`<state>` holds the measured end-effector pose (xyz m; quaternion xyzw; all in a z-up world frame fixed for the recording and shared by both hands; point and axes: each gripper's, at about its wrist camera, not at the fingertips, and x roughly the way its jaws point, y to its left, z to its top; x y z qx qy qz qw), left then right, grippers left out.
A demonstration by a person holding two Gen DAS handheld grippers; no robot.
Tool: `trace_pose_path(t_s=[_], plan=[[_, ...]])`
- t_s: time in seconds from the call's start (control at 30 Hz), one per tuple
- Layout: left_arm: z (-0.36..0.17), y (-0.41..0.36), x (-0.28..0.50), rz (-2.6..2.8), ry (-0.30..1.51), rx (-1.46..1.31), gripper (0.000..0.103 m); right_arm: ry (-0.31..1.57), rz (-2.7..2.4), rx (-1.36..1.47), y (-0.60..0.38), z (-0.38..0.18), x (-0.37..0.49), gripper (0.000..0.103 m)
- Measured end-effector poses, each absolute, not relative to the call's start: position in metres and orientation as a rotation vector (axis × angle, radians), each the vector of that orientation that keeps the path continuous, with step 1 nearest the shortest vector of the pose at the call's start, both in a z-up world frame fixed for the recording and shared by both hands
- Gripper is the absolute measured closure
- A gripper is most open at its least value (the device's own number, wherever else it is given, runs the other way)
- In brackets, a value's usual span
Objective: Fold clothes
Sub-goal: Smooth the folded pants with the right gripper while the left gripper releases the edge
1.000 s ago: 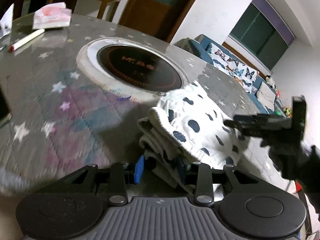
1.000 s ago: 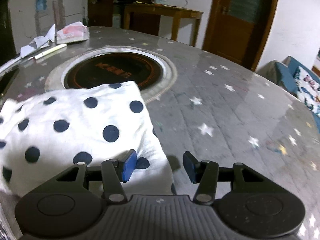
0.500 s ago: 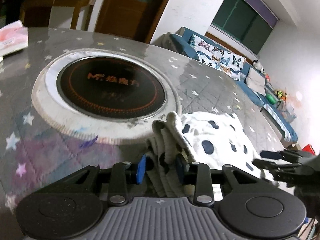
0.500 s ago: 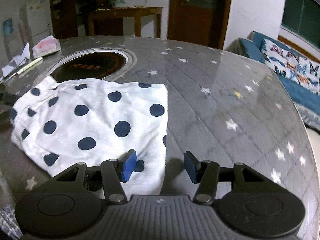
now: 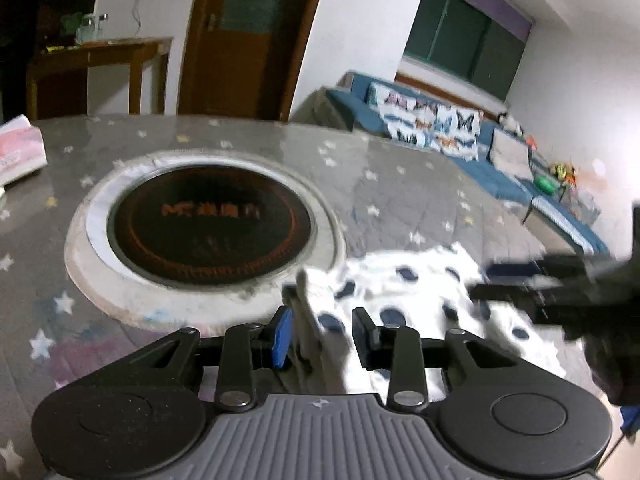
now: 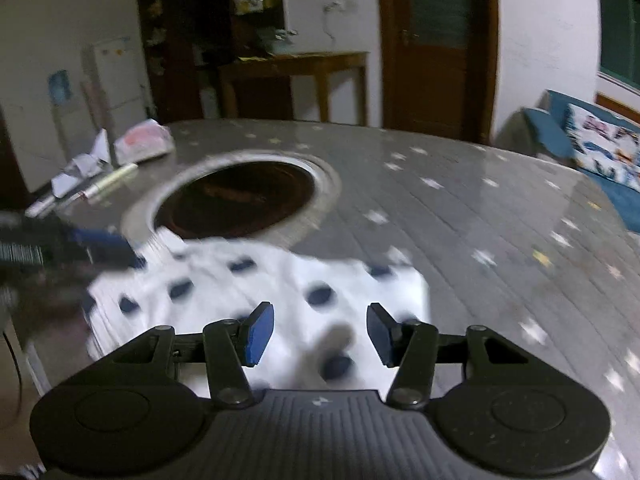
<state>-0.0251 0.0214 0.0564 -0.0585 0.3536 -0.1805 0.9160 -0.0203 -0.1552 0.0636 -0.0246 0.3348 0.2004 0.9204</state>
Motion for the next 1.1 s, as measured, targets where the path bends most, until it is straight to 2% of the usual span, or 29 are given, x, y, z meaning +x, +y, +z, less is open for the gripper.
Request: trace_pose_path(t_s=[0.4, 0.77, 0.97, 1.1], plan=[[0.039, 0.014, -0.023, -0.353, 0.783, -0.072, 0.066, 0.751, 0.411, -0.069, -0.114, 0.035, 0.024, 0.052], [0.04, 0.013, -0.022, -0.349, 0.788, -0.061, 0.065, 0.682, 0.559, -0.155, -0.101, 0.067, -0.032, 0.051], [0.04, 0.013, -0.021, -0.345, 0.79, -0.054, 0.065, 0.692, 0.631, -0.233, -0.082, 0.056, -0.064, 0.053], [0.038, 0.013, -0.021, -0.339, 0.79, -0.055, 0.06, 0.69, 0.612, -0.278, -0.072, 0.037, -0.073, 0.053]])
